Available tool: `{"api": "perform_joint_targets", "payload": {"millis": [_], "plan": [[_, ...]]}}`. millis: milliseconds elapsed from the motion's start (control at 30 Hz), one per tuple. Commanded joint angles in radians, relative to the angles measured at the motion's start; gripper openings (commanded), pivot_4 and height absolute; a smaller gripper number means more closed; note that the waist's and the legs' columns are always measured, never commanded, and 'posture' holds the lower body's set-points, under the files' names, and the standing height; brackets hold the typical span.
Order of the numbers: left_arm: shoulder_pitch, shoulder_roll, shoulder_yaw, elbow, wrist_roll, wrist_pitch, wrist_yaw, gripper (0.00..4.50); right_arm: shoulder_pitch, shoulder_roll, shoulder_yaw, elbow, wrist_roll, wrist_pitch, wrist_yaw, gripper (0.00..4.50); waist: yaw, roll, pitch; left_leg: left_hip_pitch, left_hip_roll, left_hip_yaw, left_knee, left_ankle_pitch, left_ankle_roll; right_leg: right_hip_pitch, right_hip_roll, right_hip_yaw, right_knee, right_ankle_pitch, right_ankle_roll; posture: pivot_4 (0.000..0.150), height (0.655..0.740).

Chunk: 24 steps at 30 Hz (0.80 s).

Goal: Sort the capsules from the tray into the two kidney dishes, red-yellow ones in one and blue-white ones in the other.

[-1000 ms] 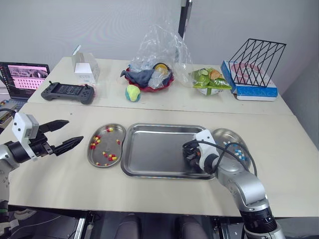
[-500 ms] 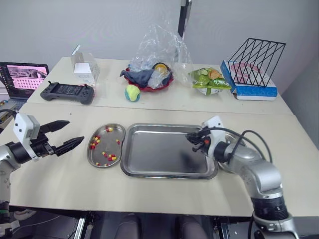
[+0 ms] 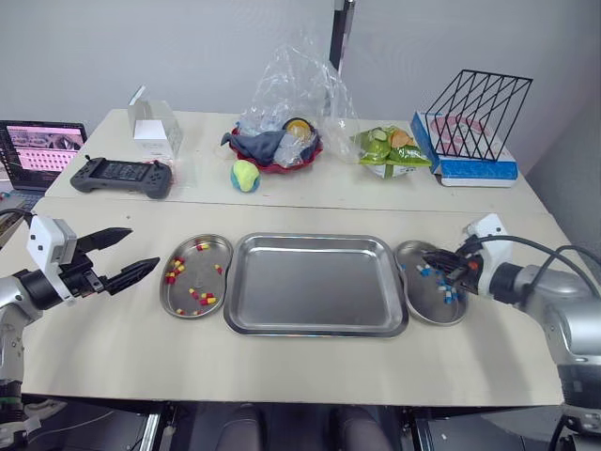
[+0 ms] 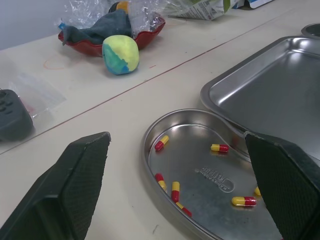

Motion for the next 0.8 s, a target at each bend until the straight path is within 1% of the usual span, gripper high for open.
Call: {"api": "perform_joint_targets", "payload": {"millis": [33,67,100,200,300,333,433,567,667,800], "plan": [[-0.003,0.016,0.009,0.003,0.017,-0.017,0.011,4.50,0.020,-0.035,-0.050,0.033,0.007,-0.050,0.036,0.38,0.000,0.000,0.000,0.000,0.000,0.000,0.000,0.000,0.000,0.000,0.000,0.000,0.000,0.000,0.000,0.150,0.7334],[0.001,0.020,0.007,0.006,0.025,-0.021,0.011,4.50,0.026,-0.042,-0.058,0.046,0.012,-0.060,0.049,0.76,0.000,0.000,0.000,0.000,0.000,0.000,0.000,0.000,0.000,0.000,0.000,0.000,0.000,0.000,0.000,0.150,0.7334],[0.005,0.022,0.007,0.007,0.027,-0.023,0.008,4.50,0.028,-0.049,-0.069,0.060,0.020,-0.074,0.067,1.01,0.002,0.000,0.000,0.000,0.000,0.000,0.000,0.000,0.000,0.000,0.000,0.000,0.000,0.000,0.000,0.150,0.7334],[0.009,0.019,0.017,0.010,0.027,-0.024,0.006,4.50,0.022,-0.071,-0.115,0.101,0.050,-0.105,0.118,2.09,0.002,0.000,0.000,0.000,0.000,0.000,0.000,0.000,0.000,0.000,0.000,0.000,0.000,0.000,0.000,0.150,0.7334],[0.009,0.020,0.029,0.021,0.035,-0.029,0.019,4.50,0.001,-0.117,-0.170,0.173,0.085,-0.133,0.191,3.10,0.005,0.000,0.000,0.000,0.000,0.000,0.000,0.000,0.000,0.000,0.000,0.000,0.000,0.000,0.000,0.150,0.7334],[0.007,0.021,0.032,0.025,0.038,-0.032,0.025,4.50,-0.008,-0.128,-0.182,0.198,0.091,-0.144,0.204,3.49,0.005,0.000,0.000,0.000,0.000,0.000,0.000,0.000,0.000,0.000,0.000,0.000,0.000,0.000,0.000,0.150,0.7334],[-0.001,0.029,0.029,0.050,0.047,-0.006,0.049,4.50,-0.041,-0.149,-0.205,0.283,0.080,-0.191,0.215,4.46,0.004,0.000,0.000,0.001,0.000,0.000,0.000,0.000,0.000,0.001,0.000,0.000,0.000,0.000,0.000,0.150,0.7334],[-0.010,0.027,0.029,0.090,0.083,-0.027,0.112,4.50,-0.087,-0.162,-0.246,0.416,0.064,-0.283,0.206,4.46,0.003,0.000,0.000,0.001,0.000,0.001,0.000,0.000,0.000,0.001,0.000,0.000,0.000,0.000,0.000,0.150,0.7334],[0.019,0.023,0.039,0.102,0.112,-0.037,0.161,4.50,-0.100,-0.147,-0.292,0.503,0.067,-0.374,0.187,4.46,0.005,0.000,0.000,0.001,0.000,0.001,0.000,0.000,0.000,0.001,0.000,0.000,0.000,0.000,0.000,0.150,0.7334],[0.047,0.023,0.049,0.123,0.119,-0.065,0.176,4.50,-0.101,-0.120,-0.309,0.543,0.059,-0.484,0.155,4.46,0.002,0.000,0.000,0.001,0.000,0.001,0.000,0.000,0.000,0.001,-0.001,0.001,0.000,0.000,0.000,0.150,0.7334]]}}
